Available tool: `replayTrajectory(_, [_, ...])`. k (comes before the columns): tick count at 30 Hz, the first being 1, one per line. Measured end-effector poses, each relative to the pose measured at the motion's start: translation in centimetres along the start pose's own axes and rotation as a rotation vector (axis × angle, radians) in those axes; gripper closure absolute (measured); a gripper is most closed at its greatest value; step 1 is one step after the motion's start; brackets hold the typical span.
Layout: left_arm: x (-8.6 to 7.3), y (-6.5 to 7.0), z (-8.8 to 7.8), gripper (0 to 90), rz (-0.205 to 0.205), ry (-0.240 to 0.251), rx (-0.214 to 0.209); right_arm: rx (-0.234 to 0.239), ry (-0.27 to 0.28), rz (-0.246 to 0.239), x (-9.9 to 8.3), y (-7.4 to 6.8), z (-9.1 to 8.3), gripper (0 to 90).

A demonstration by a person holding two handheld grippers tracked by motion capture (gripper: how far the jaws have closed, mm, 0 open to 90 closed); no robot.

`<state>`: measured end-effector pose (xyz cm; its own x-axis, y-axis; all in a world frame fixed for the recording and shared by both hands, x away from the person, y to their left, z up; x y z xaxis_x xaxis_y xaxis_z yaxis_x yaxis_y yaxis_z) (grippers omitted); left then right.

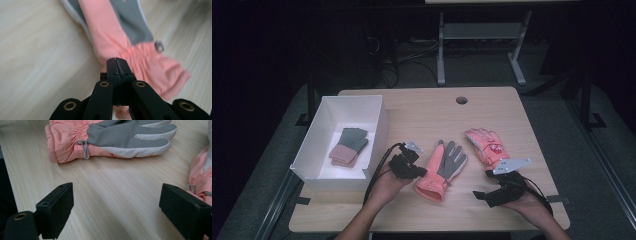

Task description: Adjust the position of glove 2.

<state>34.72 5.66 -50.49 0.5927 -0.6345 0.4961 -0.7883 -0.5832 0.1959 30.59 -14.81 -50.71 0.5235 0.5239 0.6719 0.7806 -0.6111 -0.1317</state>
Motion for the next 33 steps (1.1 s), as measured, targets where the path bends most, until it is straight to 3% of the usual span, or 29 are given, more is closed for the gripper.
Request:
replayTrajectory(9, [-1.4,1.4,-0.3,89.8,-0.004,-0.005,-0.063,-0.006,0.002,0.006,-0.1,0.2,-0.2,12.1])
replayTrajectory(14, [-1.4,2.3,-0.1,89.8,0.019,-0.019,-0.083,-0.01,0.002,0.006,-0.2,0.2,-0.3,12.1])
replayTrajectory(15, [-1.3,2.7,0.1,89.8,0.044,-0.028,-0.092,-0.008,0.002,0.008,-0.2,0.2,-0.4,12.1])
replayTrajectory(18, [-0.9,3.4,0.4,89.8,0.045,-0.023,-0.108,-0.008,0.001,0.007,-0.2,0.2,-0.4,12.1])
replayTrajectory(25, [0.7,5.1,1.9,89.8,0.102,-0.027,-0.139,-0.013,0.002,0.01,-0.3,0.2,-0.5,12.1])
replayTrajectory(33, [2.0,6.2,3.3,89.9,0.126,-0.03,-0.165,-0.013,-0.003,0.008,-0.5,0.3,-0.4,12.1])
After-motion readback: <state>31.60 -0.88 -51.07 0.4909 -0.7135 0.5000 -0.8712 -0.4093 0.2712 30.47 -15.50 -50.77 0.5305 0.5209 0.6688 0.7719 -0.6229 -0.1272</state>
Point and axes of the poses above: each handheld gripper's, and its own axes: z roughly forward along the jaws, x roughly out of its top, y roughly to its right, the point moved 10 cm from there along z, roughly forward along the jaws, and after that the axes turned 4 degrees about -y, right-handed, at the moved point
